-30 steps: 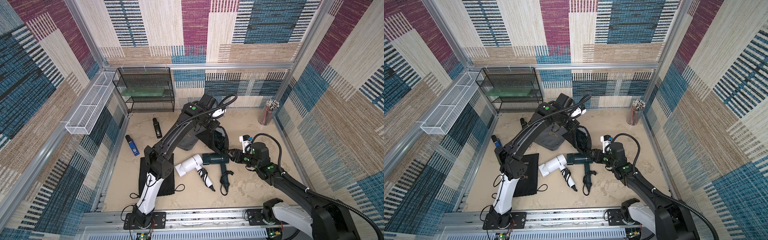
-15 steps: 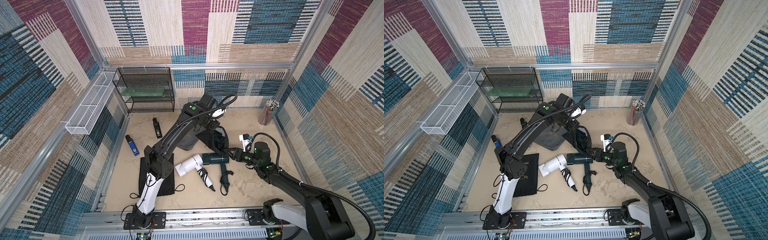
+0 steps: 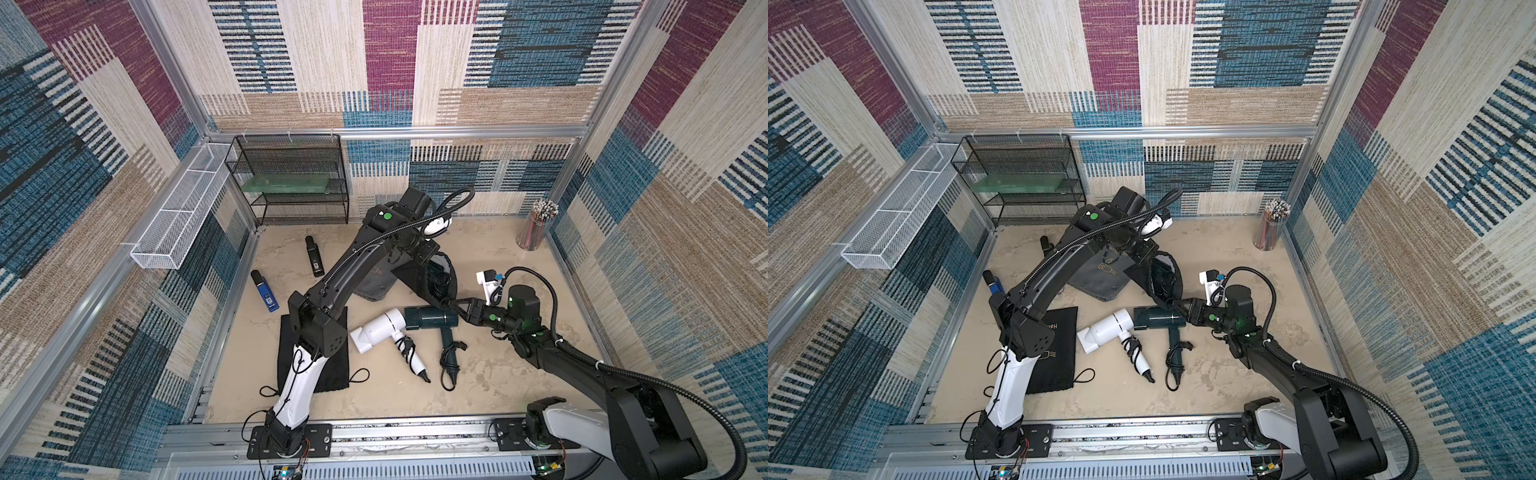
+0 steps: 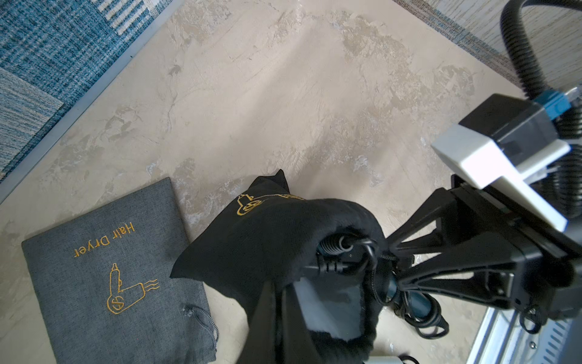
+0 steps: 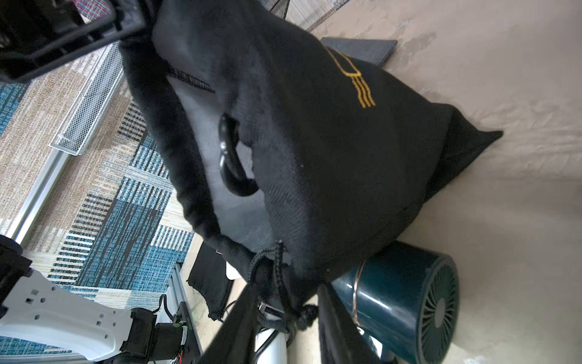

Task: Pack away hair dryers
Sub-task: Pull the drawstrings on both sides of the drawstring bag.

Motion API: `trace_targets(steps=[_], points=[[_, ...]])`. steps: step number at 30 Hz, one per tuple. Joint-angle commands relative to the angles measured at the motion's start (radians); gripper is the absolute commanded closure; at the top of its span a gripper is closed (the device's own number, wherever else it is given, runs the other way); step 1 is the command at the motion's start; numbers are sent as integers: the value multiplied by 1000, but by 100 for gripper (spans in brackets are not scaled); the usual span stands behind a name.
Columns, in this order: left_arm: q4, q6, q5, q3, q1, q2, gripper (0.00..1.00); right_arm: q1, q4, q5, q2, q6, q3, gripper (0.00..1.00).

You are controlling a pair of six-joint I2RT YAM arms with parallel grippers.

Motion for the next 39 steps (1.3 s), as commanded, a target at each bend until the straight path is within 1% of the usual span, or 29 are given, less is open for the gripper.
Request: trace_targets(steps=[1,3,5,12,13,14,15,19,21,24,26,30,33,38,39], points=[[13,12,11,10,2,-2,100,-1,12,2,-20,-11,-11,70],[13,12,10,9,5,-2,100,-1,3,8,-34,-12,-16,74],[12,10,10,7,8,-2,100,-1,-13,16,-49,-17,-16,80],[13,2,26,-7,12,-12,100,-1,-39,40,-79,-30,-15,90],[13,3,27,-10,13,-13,100,-1,-41,44,-78,-30,-13,93],[13,4,28,-13,12,-14,100,-1,-41,43,-77,-32,-13,99],[12,5,28,-14,12,-15,100,-1,-44,50,-75,-31,-11,100],[12,7,32,-22,12,-22,100,-1,-97,118,-80,-30,10,100],[11,10,30,-34,13,-27,100,1,-166,217,-100,-28,30,100],[12,18,28,-72,12,-41,100,14,-296,399,-135,-41,77,100],[12,26,32,-109,14,-53,100,19,-336,459,-148,-47,99,100],[12,60,43,-193,19,-85,100,43,-377,505,-136,-56,135,100],[10,84,55,-248,30,-112,100,84,-386,526,-114,-68,156,100],[-21,126,119,-294,56,-137,100,131,-383,542,-64,-73,180,100],[-30,139,129,-299,60,-140,97,134,-380,543,-61,-73,183,100]])
